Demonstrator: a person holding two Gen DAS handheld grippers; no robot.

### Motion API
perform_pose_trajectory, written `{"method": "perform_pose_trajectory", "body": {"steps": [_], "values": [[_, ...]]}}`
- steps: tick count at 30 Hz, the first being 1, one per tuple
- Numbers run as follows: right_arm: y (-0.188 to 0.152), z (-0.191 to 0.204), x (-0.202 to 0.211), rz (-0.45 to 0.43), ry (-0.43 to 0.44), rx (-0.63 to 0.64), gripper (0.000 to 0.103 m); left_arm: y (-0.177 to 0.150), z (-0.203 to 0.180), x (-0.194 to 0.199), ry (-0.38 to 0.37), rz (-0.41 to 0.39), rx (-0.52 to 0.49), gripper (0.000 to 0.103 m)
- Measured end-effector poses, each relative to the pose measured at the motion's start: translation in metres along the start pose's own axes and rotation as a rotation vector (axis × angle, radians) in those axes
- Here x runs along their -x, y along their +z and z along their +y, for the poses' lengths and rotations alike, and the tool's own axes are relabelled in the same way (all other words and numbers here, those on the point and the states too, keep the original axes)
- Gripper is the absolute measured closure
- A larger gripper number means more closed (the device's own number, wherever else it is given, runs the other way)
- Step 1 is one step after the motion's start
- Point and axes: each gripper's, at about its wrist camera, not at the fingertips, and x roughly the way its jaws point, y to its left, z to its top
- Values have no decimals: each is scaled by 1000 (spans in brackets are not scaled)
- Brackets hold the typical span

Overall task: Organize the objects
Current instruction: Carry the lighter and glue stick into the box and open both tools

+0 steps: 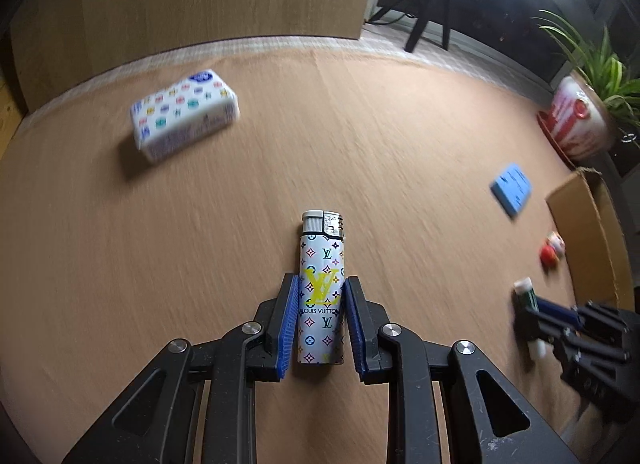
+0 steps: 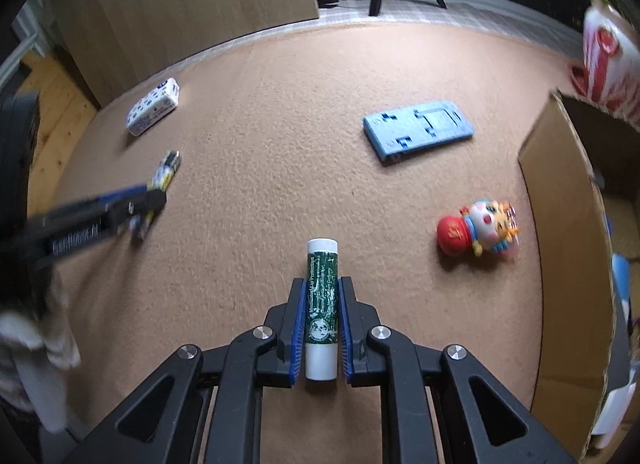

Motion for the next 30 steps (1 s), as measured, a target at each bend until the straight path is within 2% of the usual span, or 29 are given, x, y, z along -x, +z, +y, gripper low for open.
{"method": "perform_pose_trajectory", "body": {"steps": [5,10,20,30], "values": [[-7,-9,9,-4,13,-23,89,-24,-15,7,-44,9,8,78],[-10,-13,24,-32,21,-32,89,-33,-32,14,-69,8,-8,78],[-15,-30,80,-135,21,-40,89,-25,-73,34,-127,-27,-69,78],[-33,-90,132,-229,-52,-150,89,-5,-142,48,-203,-65,-182,78]]}}
